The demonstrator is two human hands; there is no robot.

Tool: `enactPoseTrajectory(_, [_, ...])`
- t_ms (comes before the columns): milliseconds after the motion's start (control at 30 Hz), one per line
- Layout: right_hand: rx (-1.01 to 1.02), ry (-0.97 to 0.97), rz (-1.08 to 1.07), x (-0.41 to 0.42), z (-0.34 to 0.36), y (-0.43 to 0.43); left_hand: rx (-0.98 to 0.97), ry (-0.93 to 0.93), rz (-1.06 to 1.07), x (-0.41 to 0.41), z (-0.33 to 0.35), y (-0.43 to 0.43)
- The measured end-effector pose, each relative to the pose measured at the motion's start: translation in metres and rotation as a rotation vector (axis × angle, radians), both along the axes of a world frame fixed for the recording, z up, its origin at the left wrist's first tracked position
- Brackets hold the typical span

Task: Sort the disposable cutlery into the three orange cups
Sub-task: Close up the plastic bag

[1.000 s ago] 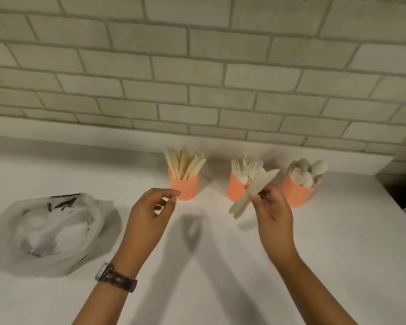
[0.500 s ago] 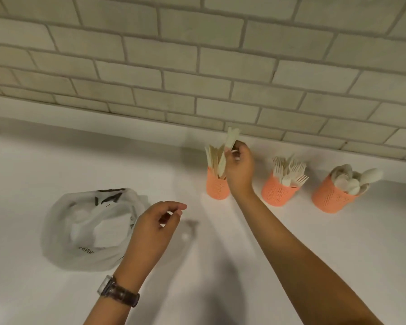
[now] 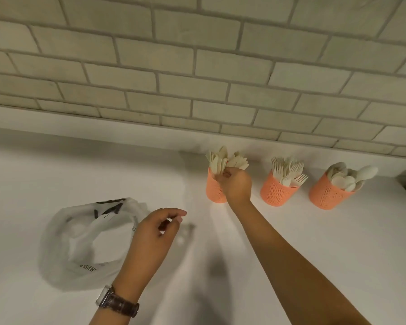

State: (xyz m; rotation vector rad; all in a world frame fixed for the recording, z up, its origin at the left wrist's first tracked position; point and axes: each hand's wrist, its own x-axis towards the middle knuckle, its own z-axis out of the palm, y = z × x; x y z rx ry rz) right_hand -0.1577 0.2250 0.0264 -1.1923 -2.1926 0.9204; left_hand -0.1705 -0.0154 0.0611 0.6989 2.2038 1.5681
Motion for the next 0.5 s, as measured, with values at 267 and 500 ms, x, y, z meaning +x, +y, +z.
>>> enactPoseTrajectory(267, [0.271, 0.043, 0.563, 0.035, 0.037, -0.093, 0.103, 0.058, 0.106, -0.012, 0.021, -0.038])
enactPoseTrajectory(500, [0.71, -0.337, 1.294, -0.031, 0.016, -0.188, 0.167, 0.1, 0.427, -0.014, 0.03, -0.118])
